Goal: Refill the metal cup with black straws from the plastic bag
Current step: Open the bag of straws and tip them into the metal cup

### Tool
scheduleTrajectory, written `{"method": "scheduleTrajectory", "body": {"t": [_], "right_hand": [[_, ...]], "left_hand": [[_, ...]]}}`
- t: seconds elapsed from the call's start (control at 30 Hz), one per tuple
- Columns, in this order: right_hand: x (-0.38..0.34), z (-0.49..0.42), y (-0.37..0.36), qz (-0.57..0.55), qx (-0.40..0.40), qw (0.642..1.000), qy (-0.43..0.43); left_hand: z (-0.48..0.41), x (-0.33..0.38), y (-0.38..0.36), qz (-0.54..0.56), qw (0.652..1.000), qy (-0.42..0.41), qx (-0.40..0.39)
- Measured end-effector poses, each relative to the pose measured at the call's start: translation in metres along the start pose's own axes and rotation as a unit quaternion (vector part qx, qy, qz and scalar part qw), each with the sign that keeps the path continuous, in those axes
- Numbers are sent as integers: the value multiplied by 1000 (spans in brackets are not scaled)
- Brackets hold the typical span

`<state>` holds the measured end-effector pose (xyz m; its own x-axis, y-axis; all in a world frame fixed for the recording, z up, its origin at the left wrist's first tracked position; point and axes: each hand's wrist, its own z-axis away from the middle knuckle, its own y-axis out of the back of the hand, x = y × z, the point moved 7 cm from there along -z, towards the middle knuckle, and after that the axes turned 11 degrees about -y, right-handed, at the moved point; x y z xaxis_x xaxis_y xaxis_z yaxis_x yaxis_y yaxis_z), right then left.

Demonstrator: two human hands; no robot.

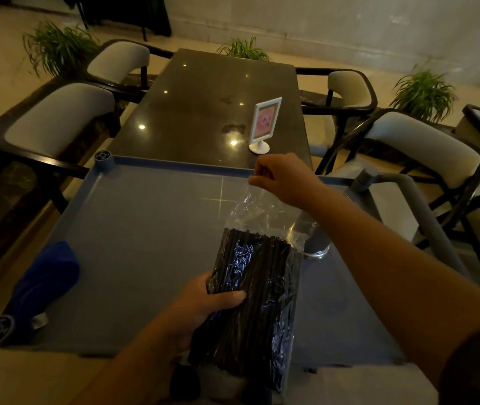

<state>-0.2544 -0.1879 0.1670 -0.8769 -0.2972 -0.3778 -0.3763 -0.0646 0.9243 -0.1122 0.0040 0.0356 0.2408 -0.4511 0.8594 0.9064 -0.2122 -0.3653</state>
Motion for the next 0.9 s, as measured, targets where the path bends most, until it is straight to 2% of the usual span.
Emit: {"method": "scheduleTrajectory", "body": {"t": [0.27, 0.5, 0.7, 0.9], "right_hand": [[-3, -18, 9, 40, -19, 999, 19], [7, -16, 18, -110, -71, 991, -38], [30, -5, 5, -116, -161, 975, -97], [50, -1, -4, -114, -181, 967, -139]], "left_hand": [[3, 0, 5, -5, 1000, 8, -7], [4, 0, 8, 31, 1000, -2, -2], [2, 1, 7, 32, 999, -4, 2], [-2, 2, 3, 40, 999, -5, -5]]}}
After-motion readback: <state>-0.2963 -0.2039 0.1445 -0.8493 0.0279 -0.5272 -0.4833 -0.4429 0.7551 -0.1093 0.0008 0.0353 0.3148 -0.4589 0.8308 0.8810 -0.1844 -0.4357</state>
